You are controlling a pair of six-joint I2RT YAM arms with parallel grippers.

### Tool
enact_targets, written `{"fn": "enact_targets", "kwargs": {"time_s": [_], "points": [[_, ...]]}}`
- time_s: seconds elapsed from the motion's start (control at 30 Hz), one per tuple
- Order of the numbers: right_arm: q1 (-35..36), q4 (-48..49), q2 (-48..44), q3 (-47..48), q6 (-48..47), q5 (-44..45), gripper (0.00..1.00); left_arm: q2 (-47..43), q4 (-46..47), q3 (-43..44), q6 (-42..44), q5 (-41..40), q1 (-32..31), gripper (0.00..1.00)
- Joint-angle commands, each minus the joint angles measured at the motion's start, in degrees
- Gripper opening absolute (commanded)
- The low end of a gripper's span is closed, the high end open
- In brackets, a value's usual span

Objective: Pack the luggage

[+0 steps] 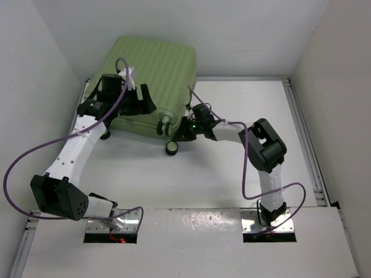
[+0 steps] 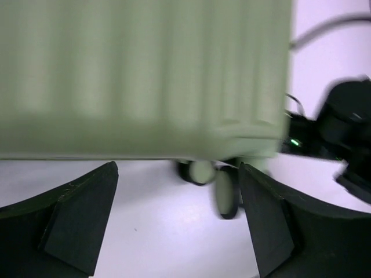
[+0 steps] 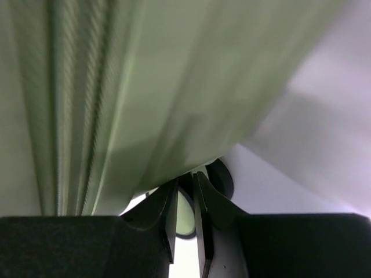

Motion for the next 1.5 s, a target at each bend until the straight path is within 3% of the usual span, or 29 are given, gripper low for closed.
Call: {"fn": "enact_targets", "kwargs": {"time_s": [0.0, 0.1, 0.23, 0.27, 0.37, 0.47, 0.6, 0.7, 0.8, 0.87, 1.13, 1.3, 1.47], "points": [[8.1, 9.2, 3.7, 4.4, 5.2, -2.4, 0.18, -2.3, -1.2, -2.2, 2.6, 9.8, -1.9, 0.9], [9.3, 12.8, 2.1, 6.6, 3.0, -2.9, 0.26, -2.9, -3.5, -2.2, 5.8, 12.7, -4.1, 0.9], [6.6, 14.0, -5.0, 1.9, -2.0, -4.0, 0.44, -2.8, -7.9, -2.2, 9.9, 6.5, -7.4, 0.92], [3.3, 14.0, -6.3, 0.8, -4.1, -4.7, 0.52, -2.8, -8.8, -2.9, 10.8, 3.6, -7.4, 0.92], [-3.3, 13.9, -11.8, -3.4, -9.4, -6.5, 0.63, -1.7, -11.5, -4.7, 16.3, -1.5, -9.1, 0.92], [-9.3, 9.0, -13.7, -2.3, -20.6, -7.4, 0.67, -1.7, -11.4, -7.2, 18.9, -2.7, -9.7, 0.93], [-14.9, 5.0, -8.1, 4.8, -31.2, -3.9, 0.7, -3.0, -7.7, -9.4, 18.9, -4.0, -9.7, 0.94], [-18.3, 3.8, -1.0, 12.9, -24.7, 3.5, 0.58, -1.5, -7.1, -9.4, 18.9, -5.0, -9.7, 0.94], [-19.8, 6.1, 4.6, 18.6, -14.0, 6.5, 0.56, -0.1, -6.5, -10.1, 18.9, -5.9, -10.2, 0.94], [-19.5, 7.0, 7.1, 21.1, -11.5, 6.5, 0.56, 0.6, -6.0, -10.6, 18.9, -6.6, -10.9, 0.93], [-17.7, 12.0, 16.5, 28.6, -4.1, 6.0, 0.71, 3.2, -6.0, -12.3, 19.5, -9.2, -12.1, 0.89], [-18.3, 16.3, 17.2, 28.6, 5.5, -3.1, 0.74, 3.2, -5.4, -12.8, 20.6, -8.6, -12.1, 0.89], [-18.8, 20.9, 14.8, 25.2, 4.6, -6.4, 0.73, 4.9, -5.4, -14.5, 21.9, -9.6, -11.6, 0.75]]}}
